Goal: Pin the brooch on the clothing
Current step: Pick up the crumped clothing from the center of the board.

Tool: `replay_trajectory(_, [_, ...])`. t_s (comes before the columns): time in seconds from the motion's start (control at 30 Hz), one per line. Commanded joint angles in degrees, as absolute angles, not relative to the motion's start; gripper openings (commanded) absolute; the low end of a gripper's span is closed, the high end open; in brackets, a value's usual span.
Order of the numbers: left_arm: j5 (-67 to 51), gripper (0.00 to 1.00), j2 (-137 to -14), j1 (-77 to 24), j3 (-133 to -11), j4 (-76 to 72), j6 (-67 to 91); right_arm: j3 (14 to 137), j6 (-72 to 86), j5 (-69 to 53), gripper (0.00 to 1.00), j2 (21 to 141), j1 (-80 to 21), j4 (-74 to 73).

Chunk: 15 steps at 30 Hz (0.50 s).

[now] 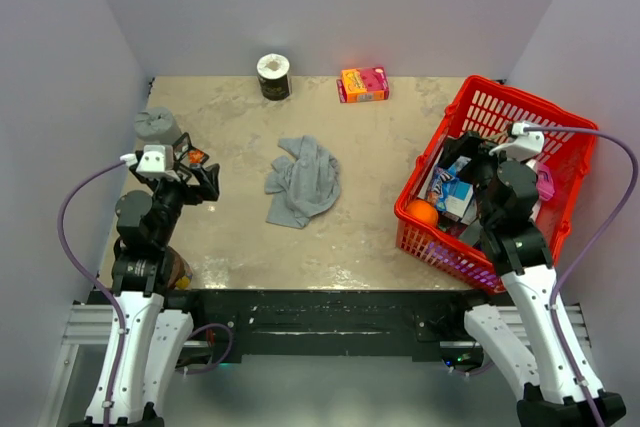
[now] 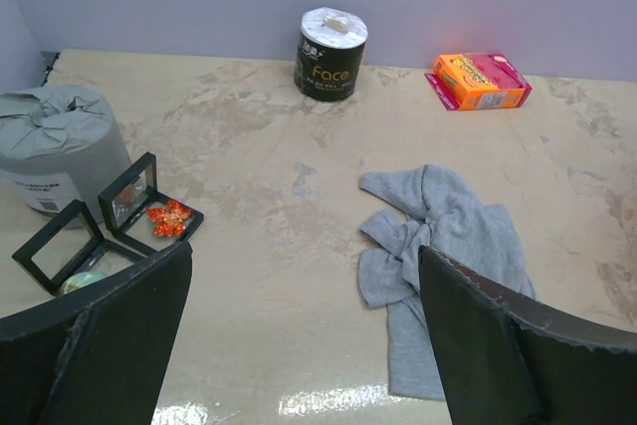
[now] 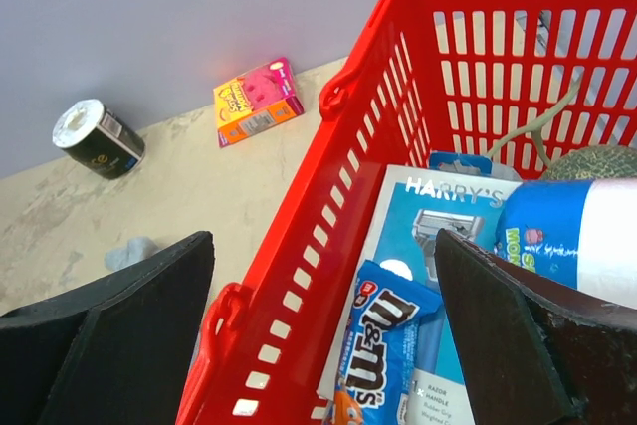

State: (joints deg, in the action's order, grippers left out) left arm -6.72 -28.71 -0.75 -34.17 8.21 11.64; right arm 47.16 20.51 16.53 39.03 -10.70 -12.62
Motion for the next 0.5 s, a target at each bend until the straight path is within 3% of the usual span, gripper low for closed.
replay_trajectory(0.0, [-4.0,0.99,-28.3,-0.4,-34.5,6.6,12.7,50.0,18.9,14.2,0.94,39.7,-10.6,-9.4])
replay_trajectory(0.17, [-11.2,0.99,-30.2,-0.5,-34.7,0.9,12.3,52.5,17.8,5.7,0.86,43.1,-11.2,-4.6])
replay_trajectory(0.27, [-15.0,0.99,-31.5,-1.0,-35.1,-7.5,14.8,57.4,16.1,9.3,0.84,48.4,-16.1,-5.9])
replay_trajectory(0.4, [-13.0,0.99,-41.1,-5.4,-42.6,-9.3,13.5,63.7,11.6,21.7,0.84,56.7,-34.7,-8.2])
replay_trajectory(0.47, [-11.1,0.99,-45.8,-9.6,-49.3,-5.3,11.4,66.8,11.4,23.3,0.84,62.3,-39.3,-8.9])
